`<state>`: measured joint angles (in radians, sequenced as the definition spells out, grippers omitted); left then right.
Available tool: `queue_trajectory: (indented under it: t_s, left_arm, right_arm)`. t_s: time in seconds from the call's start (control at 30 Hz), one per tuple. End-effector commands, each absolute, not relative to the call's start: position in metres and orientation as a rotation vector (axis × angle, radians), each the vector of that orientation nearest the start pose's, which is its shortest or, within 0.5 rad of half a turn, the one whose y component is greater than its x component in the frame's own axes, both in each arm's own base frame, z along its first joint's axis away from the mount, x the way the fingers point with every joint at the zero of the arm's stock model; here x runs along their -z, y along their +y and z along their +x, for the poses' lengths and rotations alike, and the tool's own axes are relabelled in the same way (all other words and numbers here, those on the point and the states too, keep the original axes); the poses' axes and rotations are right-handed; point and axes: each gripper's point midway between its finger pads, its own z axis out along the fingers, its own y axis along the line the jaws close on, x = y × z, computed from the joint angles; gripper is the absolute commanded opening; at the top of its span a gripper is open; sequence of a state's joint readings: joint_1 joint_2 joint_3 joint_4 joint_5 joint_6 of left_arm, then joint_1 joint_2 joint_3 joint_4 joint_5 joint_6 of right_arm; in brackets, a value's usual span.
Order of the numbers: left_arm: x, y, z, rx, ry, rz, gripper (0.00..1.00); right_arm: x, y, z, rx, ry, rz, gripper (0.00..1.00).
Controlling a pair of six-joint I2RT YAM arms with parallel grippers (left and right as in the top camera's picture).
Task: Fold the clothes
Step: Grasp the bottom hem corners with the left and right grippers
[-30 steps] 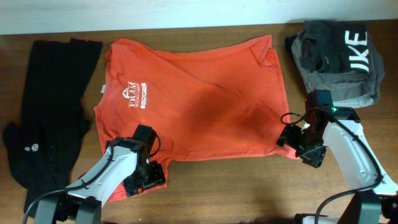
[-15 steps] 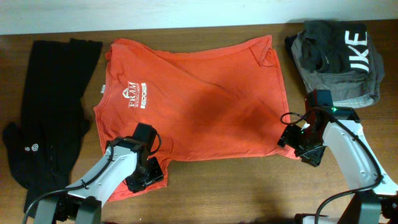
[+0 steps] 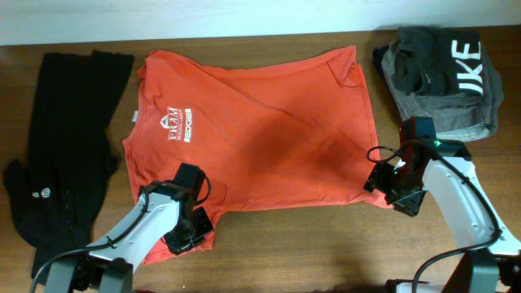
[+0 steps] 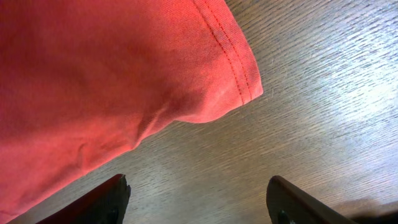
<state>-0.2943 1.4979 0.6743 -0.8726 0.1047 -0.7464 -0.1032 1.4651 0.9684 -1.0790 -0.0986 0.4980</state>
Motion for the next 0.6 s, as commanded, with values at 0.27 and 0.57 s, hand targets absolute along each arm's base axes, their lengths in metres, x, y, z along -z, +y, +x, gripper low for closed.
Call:
queue_trajectory:
  t_s: [0.27,0.57]
  left_arm:
    - [0.005,-0.079,0.19,0.138,3.136,-0.74,0.01]
    - [0.006,-0.076,0.201,0.12,3.086,-0.725,0.01]
  right_arm:
    - [-0.062,-0.009,0.25,-0.159,2.971,0.871,0.7]
    - [-0.044,-0.024,0.251,-0.013,3.001,0.888,0.57]
